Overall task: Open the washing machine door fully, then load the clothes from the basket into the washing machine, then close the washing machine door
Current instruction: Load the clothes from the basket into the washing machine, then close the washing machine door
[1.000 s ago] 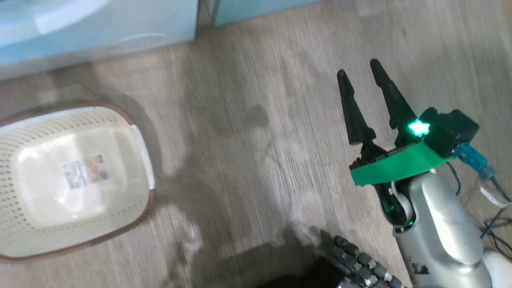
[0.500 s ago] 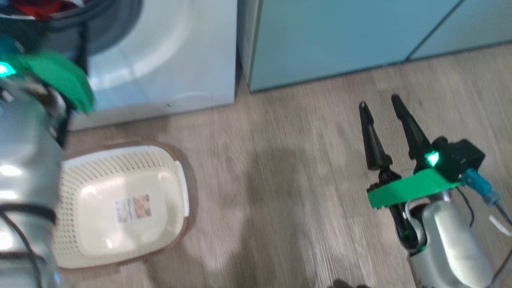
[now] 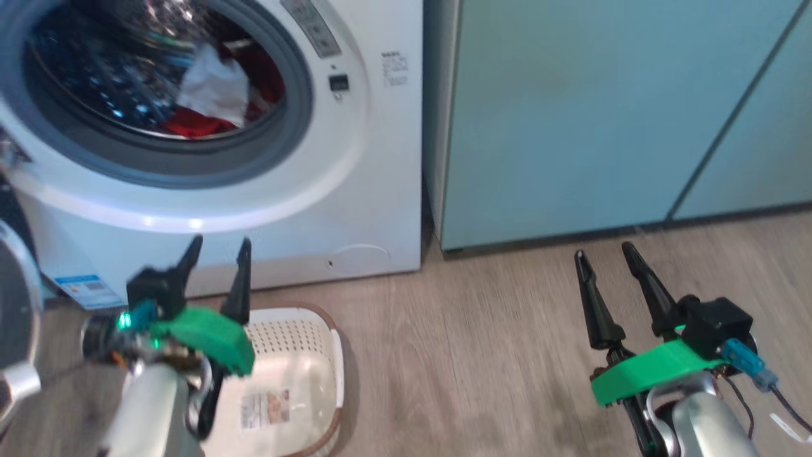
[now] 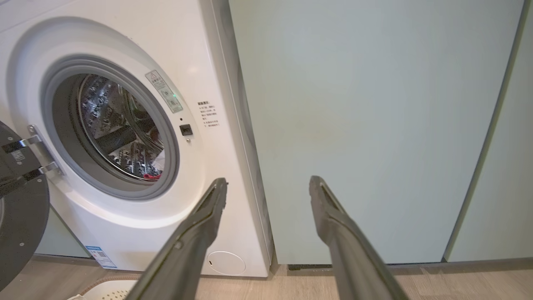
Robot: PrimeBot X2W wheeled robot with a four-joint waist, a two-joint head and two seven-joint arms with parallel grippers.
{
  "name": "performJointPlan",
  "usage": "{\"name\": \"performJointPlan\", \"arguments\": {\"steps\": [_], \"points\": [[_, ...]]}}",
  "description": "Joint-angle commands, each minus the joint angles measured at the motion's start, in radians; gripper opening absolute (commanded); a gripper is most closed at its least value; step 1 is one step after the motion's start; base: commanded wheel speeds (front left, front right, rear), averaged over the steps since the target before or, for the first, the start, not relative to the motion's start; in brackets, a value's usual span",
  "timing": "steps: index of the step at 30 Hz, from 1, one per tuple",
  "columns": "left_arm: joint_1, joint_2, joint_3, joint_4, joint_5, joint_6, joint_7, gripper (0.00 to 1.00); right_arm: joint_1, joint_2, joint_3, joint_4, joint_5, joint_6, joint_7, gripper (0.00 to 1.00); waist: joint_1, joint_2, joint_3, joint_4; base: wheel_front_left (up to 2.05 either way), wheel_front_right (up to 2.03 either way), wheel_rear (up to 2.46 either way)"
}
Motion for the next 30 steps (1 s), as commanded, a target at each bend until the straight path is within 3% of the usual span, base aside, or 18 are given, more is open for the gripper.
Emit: {"name": "performJointPlan", "arguments": {"steps": [1,13,30], "points": [[0.011,0.004,0.049,-0.076,0.008,0.019,-0.013,1.0,-0.018,-0.002,0.021,-0.035,-0.006,0.0,-0.009,1.0,0.0002,-0.0001,-0.051,0.034,0.0,0.0,0.0],[0.256,-0.083,0.077,-0.325,0.028,0.064,-0.013,1.0,0.04,-0.002,0.019,-0.039,-0.005,0.0,-0.007,1.0,0.0002,-0.0001,-0.117,0.043,0.0,0.0,0.0],[0.323,-0.097,0.041,-0.39,0.055,0.108,-0.013,1.0,0.075,-0.002,-0.003,-0.036,0.007,0.0,-0.008,1.0,0.0002,-0.0001,-0.115,0.064,0.0,0.0,0.0]]}}
